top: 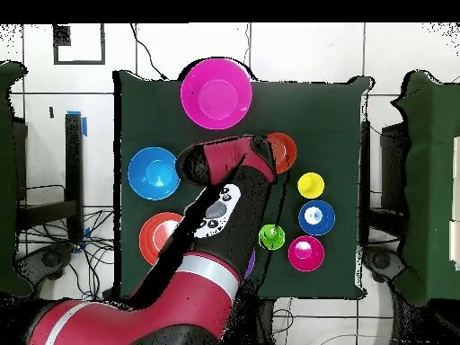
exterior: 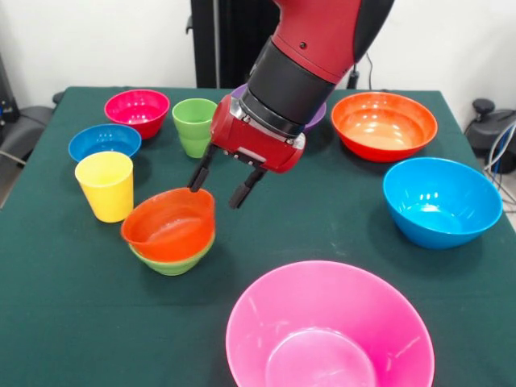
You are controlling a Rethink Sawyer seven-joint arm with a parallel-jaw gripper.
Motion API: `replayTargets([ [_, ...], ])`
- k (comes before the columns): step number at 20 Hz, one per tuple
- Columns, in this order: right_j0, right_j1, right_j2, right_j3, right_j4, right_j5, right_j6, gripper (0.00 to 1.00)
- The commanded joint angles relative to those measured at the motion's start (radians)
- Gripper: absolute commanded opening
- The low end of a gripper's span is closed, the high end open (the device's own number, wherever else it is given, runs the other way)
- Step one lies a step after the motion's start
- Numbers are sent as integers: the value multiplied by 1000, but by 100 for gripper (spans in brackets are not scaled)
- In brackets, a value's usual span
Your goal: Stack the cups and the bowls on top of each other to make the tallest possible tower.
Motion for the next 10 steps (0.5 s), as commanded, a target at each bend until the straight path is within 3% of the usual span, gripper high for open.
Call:
replayTargets([
  [1,-16,56,132,-36,-4,11,51,100],
  [10,-9,60,125,-40,-8,13,53,100],
])
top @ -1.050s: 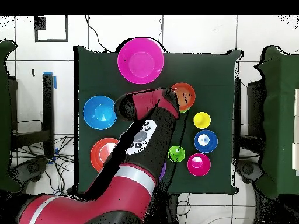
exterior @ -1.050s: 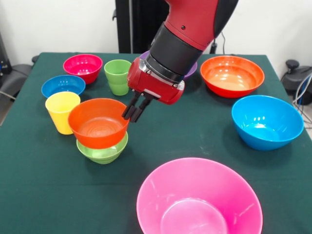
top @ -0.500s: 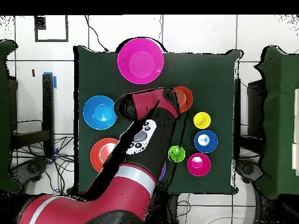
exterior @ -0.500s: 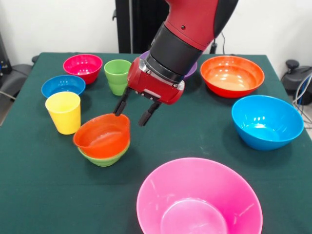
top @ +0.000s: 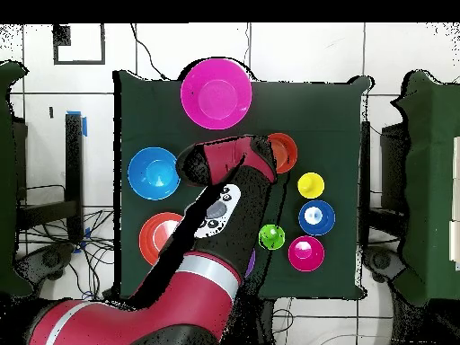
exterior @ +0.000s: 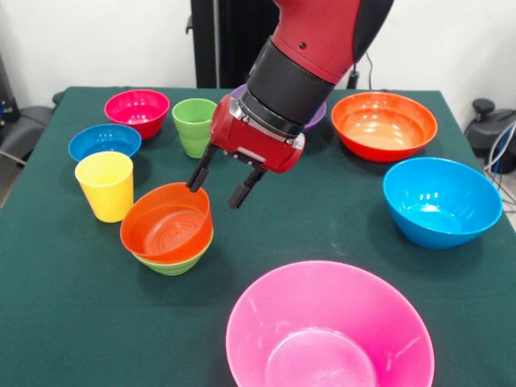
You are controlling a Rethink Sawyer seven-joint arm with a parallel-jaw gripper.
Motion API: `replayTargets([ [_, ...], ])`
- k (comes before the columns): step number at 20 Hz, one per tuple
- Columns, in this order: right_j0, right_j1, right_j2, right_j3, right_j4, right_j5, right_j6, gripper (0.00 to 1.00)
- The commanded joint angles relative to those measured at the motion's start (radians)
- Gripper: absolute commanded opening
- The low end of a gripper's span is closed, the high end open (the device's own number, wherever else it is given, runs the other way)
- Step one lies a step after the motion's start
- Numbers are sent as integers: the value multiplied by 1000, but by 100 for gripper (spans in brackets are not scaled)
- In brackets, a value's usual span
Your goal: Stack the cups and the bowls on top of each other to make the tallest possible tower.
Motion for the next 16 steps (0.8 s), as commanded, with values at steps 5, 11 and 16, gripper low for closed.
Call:
replayTargets([
  [5,-4,62,115,-46,-8,17,60,100],
  [11,-7,75,110,-52,-14,-2,65,100],
  [16,-6,96,101,-64,-14,-19,82,100],
])
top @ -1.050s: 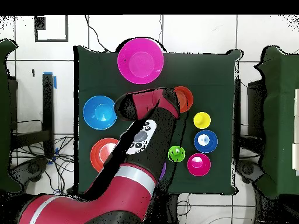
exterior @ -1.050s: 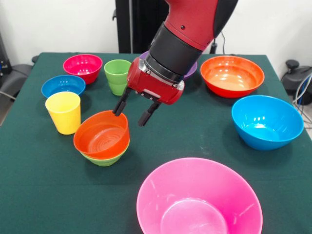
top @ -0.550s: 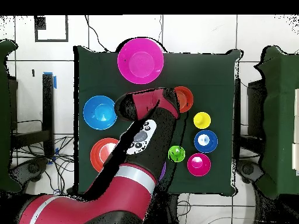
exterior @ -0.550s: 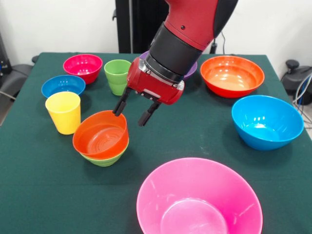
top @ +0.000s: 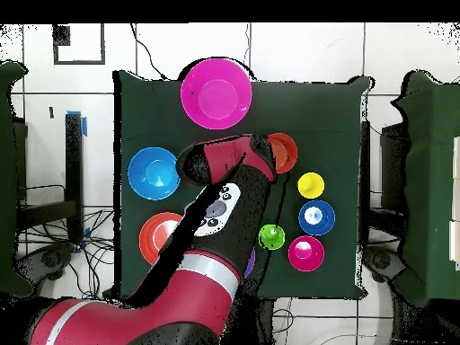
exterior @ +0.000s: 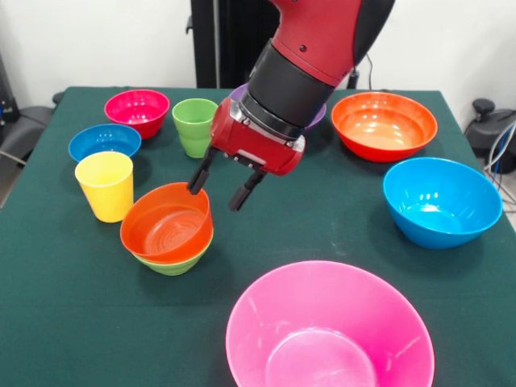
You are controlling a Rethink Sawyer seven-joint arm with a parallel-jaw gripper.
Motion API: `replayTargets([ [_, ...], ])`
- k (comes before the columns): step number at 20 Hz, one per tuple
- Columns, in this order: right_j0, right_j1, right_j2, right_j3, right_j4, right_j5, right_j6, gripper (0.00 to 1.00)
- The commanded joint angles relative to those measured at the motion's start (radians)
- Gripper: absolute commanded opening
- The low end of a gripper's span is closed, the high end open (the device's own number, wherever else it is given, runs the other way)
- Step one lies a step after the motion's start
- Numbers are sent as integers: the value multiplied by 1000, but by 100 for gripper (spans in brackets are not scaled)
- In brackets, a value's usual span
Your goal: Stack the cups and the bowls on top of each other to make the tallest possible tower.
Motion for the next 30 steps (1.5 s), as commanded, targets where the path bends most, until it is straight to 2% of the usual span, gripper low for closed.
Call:
replayTargets([
  [1,-6,90,99,-56,-15,-24,85,100],
  [12,-13,108,103,-59,-20,-45,76,100],
  [23,-47,54,122,1,-49,-64,9,100],
  [30,-53,39,129,7,-55,-61,-7,100],
])
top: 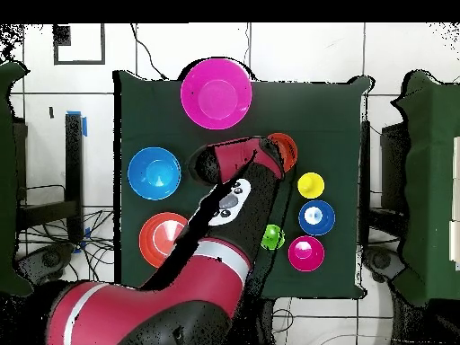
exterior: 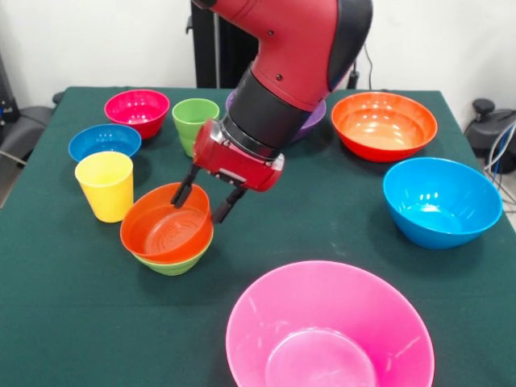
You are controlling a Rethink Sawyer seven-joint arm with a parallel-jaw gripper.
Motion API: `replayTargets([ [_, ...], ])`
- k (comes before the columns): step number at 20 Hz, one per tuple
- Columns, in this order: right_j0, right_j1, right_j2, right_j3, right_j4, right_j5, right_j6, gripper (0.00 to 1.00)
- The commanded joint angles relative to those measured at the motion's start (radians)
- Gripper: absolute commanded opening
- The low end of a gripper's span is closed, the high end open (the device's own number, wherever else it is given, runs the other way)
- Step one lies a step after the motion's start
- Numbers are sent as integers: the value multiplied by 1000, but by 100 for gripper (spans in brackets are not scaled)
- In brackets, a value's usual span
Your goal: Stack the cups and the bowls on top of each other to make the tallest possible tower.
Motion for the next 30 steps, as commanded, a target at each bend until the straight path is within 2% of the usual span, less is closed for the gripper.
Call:
replayTargets([
  [1,-20,-16,130,27,-56,-48,-8,100],
  [30,-31,-7,187,38,-4,-70,59,100],
])
